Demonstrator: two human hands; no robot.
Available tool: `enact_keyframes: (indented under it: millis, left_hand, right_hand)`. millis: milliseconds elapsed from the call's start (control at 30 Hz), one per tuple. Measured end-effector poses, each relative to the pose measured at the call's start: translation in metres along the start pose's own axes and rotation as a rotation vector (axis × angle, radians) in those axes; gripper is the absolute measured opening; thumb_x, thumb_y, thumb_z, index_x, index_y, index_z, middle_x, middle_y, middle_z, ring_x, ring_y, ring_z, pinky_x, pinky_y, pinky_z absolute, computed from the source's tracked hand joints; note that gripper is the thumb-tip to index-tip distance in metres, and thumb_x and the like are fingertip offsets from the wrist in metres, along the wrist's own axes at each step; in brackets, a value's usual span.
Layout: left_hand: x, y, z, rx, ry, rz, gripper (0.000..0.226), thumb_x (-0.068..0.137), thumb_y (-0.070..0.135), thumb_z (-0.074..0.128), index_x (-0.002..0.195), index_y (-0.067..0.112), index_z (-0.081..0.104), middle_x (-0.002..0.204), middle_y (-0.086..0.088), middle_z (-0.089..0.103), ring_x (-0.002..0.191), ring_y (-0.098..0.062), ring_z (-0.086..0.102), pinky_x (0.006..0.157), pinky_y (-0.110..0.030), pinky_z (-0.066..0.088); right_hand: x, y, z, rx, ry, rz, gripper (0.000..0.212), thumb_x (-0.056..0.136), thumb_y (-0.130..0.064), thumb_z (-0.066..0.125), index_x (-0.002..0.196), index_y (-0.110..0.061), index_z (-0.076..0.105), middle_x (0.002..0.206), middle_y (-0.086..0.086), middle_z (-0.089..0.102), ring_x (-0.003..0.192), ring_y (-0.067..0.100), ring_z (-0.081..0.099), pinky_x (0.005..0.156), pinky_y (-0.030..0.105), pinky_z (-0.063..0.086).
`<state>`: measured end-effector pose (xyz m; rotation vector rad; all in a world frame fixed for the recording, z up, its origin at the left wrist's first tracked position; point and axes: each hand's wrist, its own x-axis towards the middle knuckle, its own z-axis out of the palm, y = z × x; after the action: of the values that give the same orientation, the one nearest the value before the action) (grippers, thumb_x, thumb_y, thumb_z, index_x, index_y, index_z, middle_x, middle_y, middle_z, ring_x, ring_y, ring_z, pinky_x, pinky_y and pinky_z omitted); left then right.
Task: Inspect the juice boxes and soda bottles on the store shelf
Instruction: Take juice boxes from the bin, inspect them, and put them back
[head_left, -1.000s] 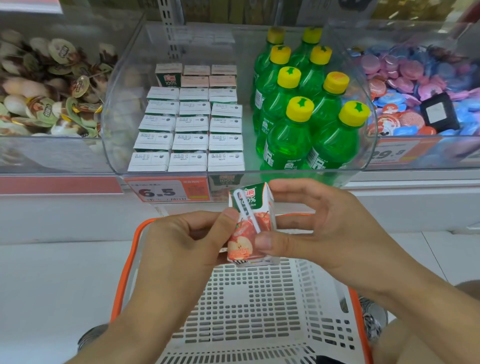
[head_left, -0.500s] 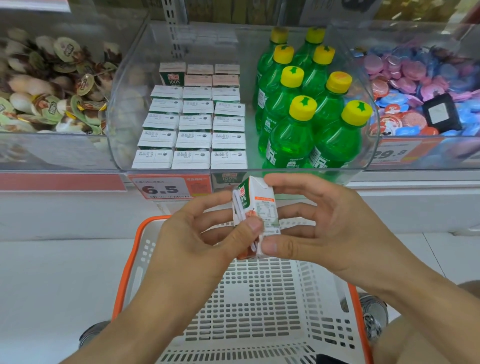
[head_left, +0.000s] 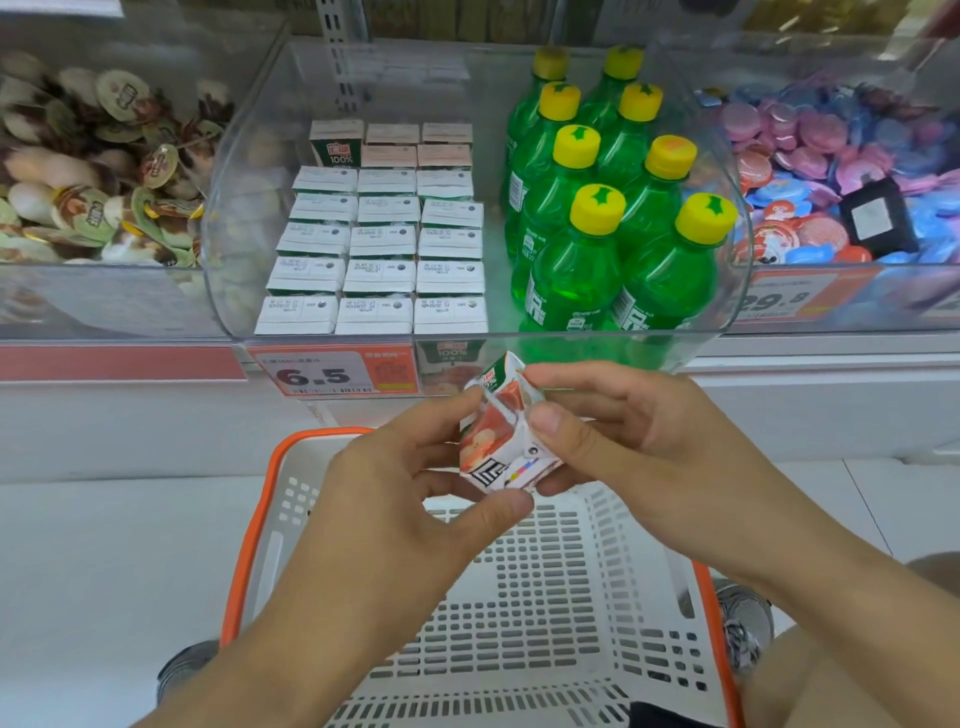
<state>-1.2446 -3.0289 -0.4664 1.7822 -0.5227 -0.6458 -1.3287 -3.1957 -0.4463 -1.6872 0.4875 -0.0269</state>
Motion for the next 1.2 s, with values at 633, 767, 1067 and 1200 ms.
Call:
enact_keyframes:
  millis: [633, 767, 1067, 1200]
  left_hand:
    - [0.0, 0.0, -0.006, 0.592, 0.093, 0.402, 0.041, 0.077, 0.05, 0.07, 0.116, 0.042, 0.061, 0.097, 0.025, 0.06, 0.089, 0.012, 0.052, 0.076, -0.002, 0.04]
    - [0.004, 0.01, -0.013, 0.235, 0.153, 0.163, 0.028, 0.077, 0.05, 0.077, 0.103, 0.042, 0.068, 0.088, 0.022, 0.073, 0.076, 0.001, 0.068, 0.073, -0.017, 0.054]
    - [0.015, 0.014, -0.026, -0.68, -0.069, 0.008, 0.038, 0.077, 0.01, 0.064, 0.113, -0.003, 0.064, 0.103, -0.023, 0.073, 0.091, -0.035, 0.073, 0.075, -0.032, 0.059]
    - [0.015, 0.021, -0.029, -0.456, -0.079, 0.162, 0.037, 0.084, 0.019, 0.066, 0.12, 0.009, 0.064, 0.108, -0.008, 0.075, 0.099, -0.023, 0.072, 0.08, -0.033, 0.059]
  right_hand:
    - [-0.001, -0.003, 0.004, -0.018, 0.015, 0.069, 0.046, 0.086, -0.052, 0.055, 0.09, -0.014, 0.08, 0.078, 0.009, 0.078, 0.072, 0.024, 0.076, 0.072, 0.036, 0.064]
    - [0.003, -0.001, 0.002, 0.005, 0.061, 0.016, 0.041, 0.088, -0.059, 0.061, 0.094, -0.022, 0.079, 0.082, 0.002, 0.075, 0.078, 0.018, 0.072, 0.081, 0.039, 0.061]
    - [0.006, -0.001, 0.0, 0.404, 0.043, -0.089, 0.056, 0.072, -0.012, 0.079, 0.125, -0.011, 0.059, 0.111, 0.015, 0.072, 0.093, 0.027, 0.071, 0.075, 0.037, 0.061]
    - [0.003, -0.006, 0.002, 0.507, 0.044, -0.051, 0.049, 0.068, -0.003, 0.081, 0.115, -0.001, 0.066, 0.109, 0.019, 0.074, 0.089, 0.024, 0.072, 0.071, 0.028, 0.059]
